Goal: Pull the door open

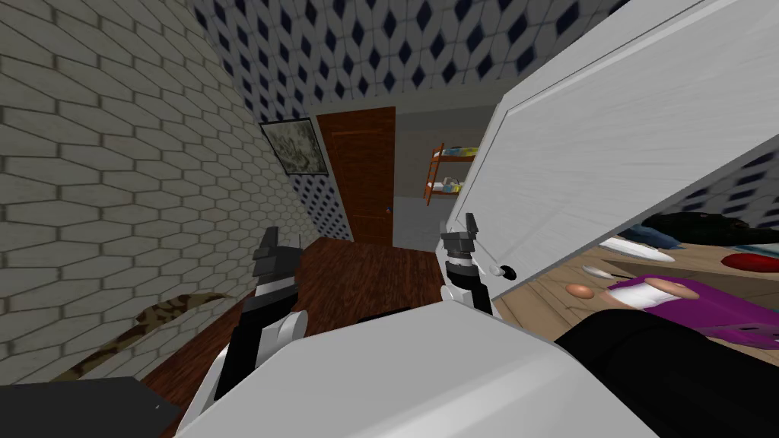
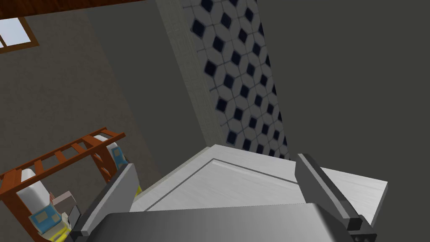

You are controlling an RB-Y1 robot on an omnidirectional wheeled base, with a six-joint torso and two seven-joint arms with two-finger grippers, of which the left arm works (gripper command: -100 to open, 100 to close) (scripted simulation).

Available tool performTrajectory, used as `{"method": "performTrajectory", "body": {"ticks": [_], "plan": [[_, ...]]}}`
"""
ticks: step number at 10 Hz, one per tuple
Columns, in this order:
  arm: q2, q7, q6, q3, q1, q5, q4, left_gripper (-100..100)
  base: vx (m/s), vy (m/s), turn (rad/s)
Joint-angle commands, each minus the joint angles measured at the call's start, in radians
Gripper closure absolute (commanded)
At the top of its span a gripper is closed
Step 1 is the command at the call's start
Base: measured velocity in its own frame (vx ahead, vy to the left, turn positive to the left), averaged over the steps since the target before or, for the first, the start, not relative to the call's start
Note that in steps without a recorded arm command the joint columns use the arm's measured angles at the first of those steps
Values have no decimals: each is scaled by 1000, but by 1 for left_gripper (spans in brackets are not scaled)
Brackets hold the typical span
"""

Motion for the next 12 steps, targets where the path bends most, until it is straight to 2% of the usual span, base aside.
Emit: {"method": "performTrajectory", "body": {"ticks": [1, 6, 12], "plan": [[7, -29, -10, 5, -7, -7, 31, -100, 115, 27, -64], [24, -127, -45, 20, -30, -29, 135, -100, 111, -59, -78], [36, -222, -79, 35, -52, -51, 236, -100, 91, -32, -56]]}}
